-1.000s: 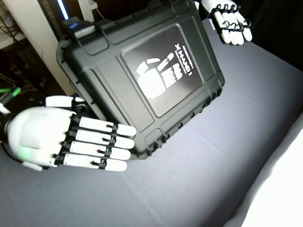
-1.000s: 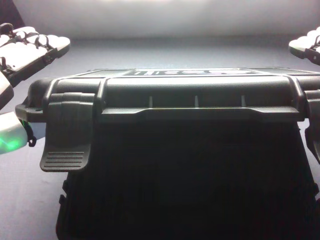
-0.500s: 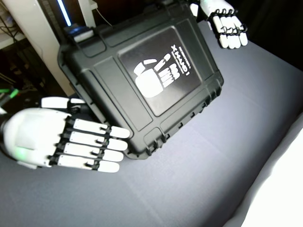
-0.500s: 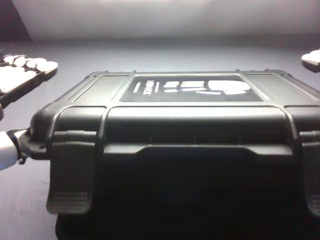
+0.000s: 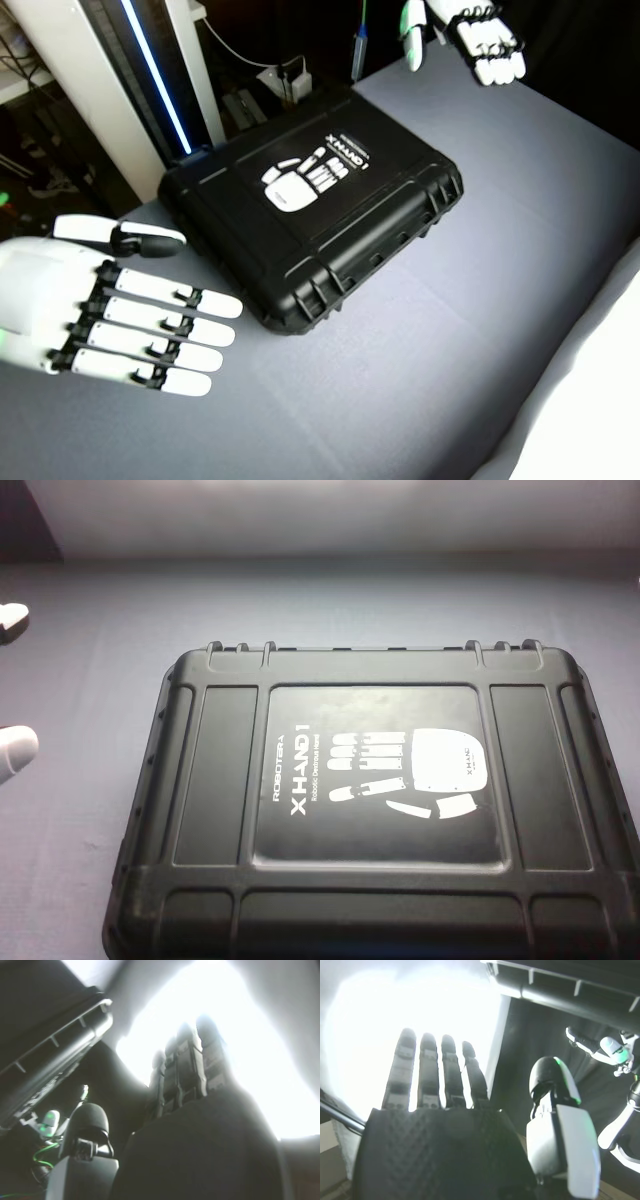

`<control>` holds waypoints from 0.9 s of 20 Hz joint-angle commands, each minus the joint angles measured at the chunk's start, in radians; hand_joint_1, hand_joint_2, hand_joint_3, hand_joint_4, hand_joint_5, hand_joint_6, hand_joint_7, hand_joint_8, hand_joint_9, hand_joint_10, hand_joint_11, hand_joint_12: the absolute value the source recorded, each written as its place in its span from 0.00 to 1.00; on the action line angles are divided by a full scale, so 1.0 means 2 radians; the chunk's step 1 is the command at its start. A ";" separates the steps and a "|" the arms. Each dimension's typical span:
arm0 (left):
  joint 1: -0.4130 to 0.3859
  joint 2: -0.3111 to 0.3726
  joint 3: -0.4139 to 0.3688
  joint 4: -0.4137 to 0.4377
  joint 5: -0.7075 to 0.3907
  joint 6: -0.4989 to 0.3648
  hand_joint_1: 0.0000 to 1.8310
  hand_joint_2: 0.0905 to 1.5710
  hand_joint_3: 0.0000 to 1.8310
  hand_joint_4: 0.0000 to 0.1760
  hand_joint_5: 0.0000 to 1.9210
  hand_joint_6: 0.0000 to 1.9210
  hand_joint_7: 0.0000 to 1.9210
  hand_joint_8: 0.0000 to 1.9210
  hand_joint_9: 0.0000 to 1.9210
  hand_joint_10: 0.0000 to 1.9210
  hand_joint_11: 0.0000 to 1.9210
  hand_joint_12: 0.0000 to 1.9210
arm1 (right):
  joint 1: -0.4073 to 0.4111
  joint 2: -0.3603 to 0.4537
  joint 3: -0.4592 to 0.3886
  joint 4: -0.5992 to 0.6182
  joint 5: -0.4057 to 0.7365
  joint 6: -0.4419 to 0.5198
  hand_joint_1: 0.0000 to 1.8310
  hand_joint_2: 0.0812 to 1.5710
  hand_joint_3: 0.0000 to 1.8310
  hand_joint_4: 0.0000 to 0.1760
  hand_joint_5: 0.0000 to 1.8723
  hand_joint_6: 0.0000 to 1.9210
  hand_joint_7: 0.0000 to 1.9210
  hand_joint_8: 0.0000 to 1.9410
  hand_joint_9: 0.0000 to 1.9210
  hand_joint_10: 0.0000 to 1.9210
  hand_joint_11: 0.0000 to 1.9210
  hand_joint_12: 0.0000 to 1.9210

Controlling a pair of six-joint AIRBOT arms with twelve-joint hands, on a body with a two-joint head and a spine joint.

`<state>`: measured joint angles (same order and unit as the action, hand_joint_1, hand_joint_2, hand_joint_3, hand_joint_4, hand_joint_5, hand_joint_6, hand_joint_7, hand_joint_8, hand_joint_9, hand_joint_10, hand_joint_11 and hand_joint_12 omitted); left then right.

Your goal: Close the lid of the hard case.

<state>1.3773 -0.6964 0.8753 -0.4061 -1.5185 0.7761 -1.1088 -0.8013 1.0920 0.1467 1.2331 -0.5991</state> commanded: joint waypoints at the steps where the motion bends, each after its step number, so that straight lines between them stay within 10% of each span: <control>1: -0.003 0.004 0.001 -0.011 -0.073 -0.003 0.00 0.85 0.00 0.00 0.07 0.00 0.08 0.00 0.09 0.00 0.00 0.21 | 0.001 0.004 0.000 0.015 0.073 0.005 0.08 0.76 0.00 0.17 0.08 0.00 0.08 0.00 0.06 0.00 0.05 0.02; 3: -0.008 -0.001 0.004 -0.011 -0.080 -0.003 0.00 0.81 0.00 0.00 0.07 0.00 0.08 0.00 0.08 0.00 0.00 0.23 | 0.001 0.002 0.001 0.018 0.094 0.004 0.08 0.77 0.00 0.10 0.09 0.00 0.08 0.00 0.05 0.00 0.04 0.01; 4: -0.018 -0.010 0.008 -0.007 -0.087 -0.003 0.00 0.83 0.00 0.00 0.05 0.00 0.04 0.01 0.02 0.01 0.00 0.05 | 0.001 -0.002 0.002 0.017 0.112 0.004 0.13 0.78 0.00 0.13 0.09 0.00 0.08 0.00 0.05 0.00 0.04 0.01; 10: -0.086 -0.035 0.019 0.033 -0.105 -0.003 0.01 0.84 0.00 0.10 0.00 0.00 0.00 0.00 0.00 0.00 0.00 0.00 | 0.002 -0.015 -0.006 0.015 0.200 0.003 0.23 0.82 0.00 0.00 0.11 0.00 0.09 0.00 0.10 0.00 0.13 0.04; 12: -0.115 -0.046 0.027 0.052 -0.106 -0.003 0.04 0.80 0.00 0.00 0.00 0.00 0.00 0.00 0.00 0.00 0.00 0.00 | 0.005 -0.017 -0.009 0.013 0.232 0.003 0.26 0.81 0.00 0.01 0.10 0.00 0.10 0.01 0.11 0.01 0.15 0.04; 14: -0.132 -0.056 0.034 0.062 -0.106 -0.009 0.15 0.79 0.00 0.00 0.04 0.00 0.02 0.00 0.00 0.00 0.00 0.00 | 0.011 -0.023 -0.009 0.009 0.250 0.003 0.25 0.79 0.00 0.10 0.06 0.00 0.12 0.01 0.13 0.00 0.16 0.04; 15: -0.140 -0.064 0.039 0.069 -0.106 -0.020 0.13 0.79 0.00 0.00 0.06 0.01 0.05 0.01 0.02 0.01 0.01 0.00 | 0.014 -0.027 -0.009 0.005 0.259 0.002 0.29 0.78 0.00 0.41 0.04 0.00 0.16 0.00 0.15 0.00 0.16 0.04; 16: -0.149 -0.071 0.044 0.075 -0.106 -0.032 0.18 0.81 0.00 0.00 0.04 0.00 0.05 0.01 0.02 0.00 0.00 0.00 | 0.017 -0.029 -0.010 0.001 0.264 0.002 0.33 0.79 0.00 0.31 0.05 0.00 0.19 0.00 0.19 0.00 0.17 0.03; 17: -0.155 -0.077 0.049 0.078 -0.106 -0.041 0.08 0.83 0.01 0.10 0.02 0.00 0.07 0.01 0.03 0.00 0.00 0.00 | 0.020 -0.028 -0.013 -0.006 0.264 0.000 0.33 0.79 0.00 0.00 0.13 0.01 0.17 0.00 0.17 0.00 0.15 0.02; 18: -0.157 -0.081 0.053 0.079 -0.106 -0.046 0.07 0.84 0.01 0.06 0.01 0.00 0.06 0.00 0.03 0.00 0.00 0.00 | 0.025 -0.027 -0.014 -0.013 0.265 0.000 0.34 0.76 0.00 0.17 0.18 0.01 0.13 0.00 0.11 0.00 0.10 0.00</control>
<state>1.0702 -0.8600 0.9775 -0.2451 -1.6077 0.6888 -1.0683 -0.8623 1.0634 0.0921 1.6318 -0.6014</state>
